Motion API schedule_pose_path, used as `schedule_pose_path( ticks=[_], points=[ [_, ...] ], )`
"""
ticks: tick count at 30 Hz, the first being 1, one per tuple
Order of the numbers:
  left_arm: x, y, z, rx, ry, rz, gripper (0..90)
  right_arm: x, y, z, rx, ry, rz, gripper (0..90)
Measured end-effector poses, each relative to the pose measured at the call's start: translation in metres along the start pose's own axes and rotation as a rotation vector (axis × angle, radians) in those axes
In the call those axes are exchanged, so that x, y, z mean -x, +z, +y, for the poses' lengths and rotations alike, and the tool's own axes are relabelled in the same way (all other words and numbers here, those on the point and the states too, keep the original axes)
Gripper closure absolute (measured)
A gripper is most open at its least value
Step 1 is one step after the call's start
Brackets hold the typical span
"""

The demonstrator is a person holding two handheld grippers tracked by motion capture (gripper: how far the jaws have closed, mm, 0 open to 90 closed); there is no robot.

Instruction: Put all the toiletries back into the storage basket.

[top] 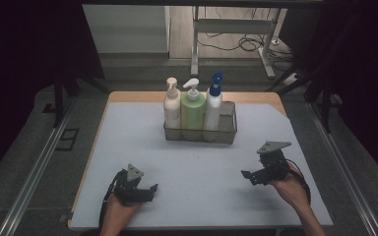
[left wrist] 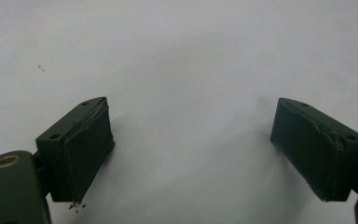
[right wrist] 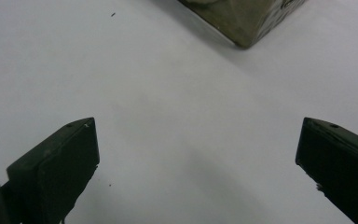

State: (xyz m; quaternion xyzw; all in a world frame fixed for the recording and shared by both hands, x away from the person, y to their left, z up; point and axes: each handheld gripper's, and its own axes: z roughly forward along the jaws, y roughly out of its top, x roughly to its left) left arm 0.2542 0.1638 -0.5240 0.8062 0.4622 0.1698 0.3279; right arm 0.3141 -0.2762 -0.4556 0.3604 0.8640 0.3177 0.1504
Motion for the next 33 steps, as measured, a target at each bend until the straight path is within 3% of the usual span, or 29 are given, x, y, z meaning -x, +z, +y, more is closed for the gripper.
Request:
schedule_pose_path(
  ticks=[19,33],
  points=[
    [0.000,0.000,0.000,0.000,0.001,0.001,12.2,-0.012,0.030,-0.049,0.036,0.030,0.022,0.0],
    [0.000,0.000,0.000,-0.001,0.001,0.000,12.2,-0.013,0.037,-0.058,0.042,0.036,0.009,0.0]
  ],
)
